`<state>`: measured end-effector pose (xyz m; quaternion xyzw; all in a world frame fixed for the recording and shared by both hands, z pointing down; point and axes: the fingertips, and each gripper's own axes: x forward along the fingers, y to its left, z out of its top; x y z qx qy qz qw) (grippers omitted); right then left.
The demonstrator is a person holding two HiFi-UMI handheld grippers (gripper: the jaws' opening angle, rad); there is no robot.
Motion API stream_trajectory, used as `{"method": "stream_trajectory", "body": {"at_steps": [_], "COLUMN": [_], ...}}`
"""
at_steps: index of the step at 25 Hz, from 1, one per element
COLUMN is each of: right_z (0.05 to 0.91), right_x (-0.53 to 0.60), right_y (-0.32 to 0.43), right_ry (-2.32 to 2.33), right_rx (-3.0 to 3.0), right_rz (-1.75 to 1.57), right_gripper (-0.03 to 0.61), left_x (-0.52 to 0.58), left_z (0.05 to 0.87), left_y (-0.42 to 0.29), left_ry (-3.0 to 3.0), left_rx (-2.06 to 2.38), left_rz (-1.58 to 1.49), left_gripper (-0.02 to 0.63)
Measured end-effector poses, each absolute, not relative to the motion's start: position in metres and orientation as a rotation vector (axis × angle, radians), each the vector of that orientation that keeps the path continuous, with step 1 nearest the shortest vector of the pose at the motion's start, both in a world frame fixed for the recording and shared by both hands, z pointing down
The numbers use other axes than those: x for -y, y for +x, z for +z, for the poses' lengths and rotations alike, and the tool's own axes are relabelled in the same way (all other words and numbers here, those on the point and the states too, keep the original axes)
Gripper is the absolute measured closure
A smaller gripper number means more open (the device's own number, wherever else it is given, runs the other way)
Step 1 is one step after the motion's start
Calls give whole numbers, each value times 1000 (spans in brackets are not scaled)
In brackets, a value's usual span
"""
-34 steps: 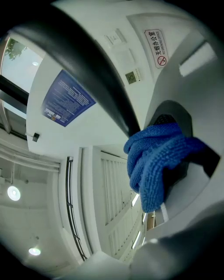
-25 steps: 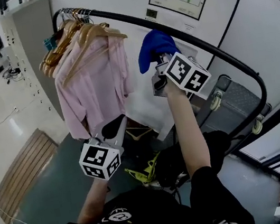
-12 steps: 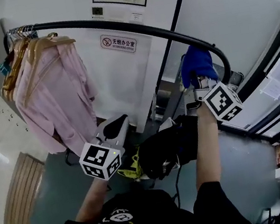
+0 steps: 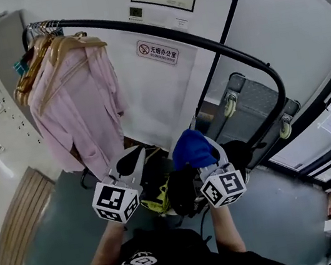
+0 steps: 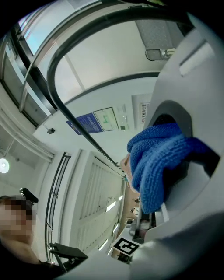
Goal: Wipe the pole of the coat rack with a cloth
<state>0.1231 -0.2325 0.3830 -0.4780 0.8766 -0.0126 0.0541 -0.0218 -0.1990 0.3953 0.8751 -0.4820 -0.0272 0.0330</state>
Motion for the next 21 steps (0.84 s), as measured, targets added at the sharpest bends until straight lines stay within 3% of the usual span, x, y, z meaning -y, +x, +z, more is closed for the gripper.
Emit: {"method": "stream_trajectory", "body": {"at_steps": [14,21], "right_z": [431,439], "right_x": [212,210], "right_y": [91,96], "right_ry": [-1356,-1362], "right_rx": [-2789,-2788], "right_rz": [-110,-155], "right_gripper": [534,534], "left_x": [184,181], "left_z": [412,419], "left_y": [-33,-16], "left_ry": [2587,2648], "left_rx": [1500,1468], "left_rz": [-167,-66], "left_gripper": [617,617]}}
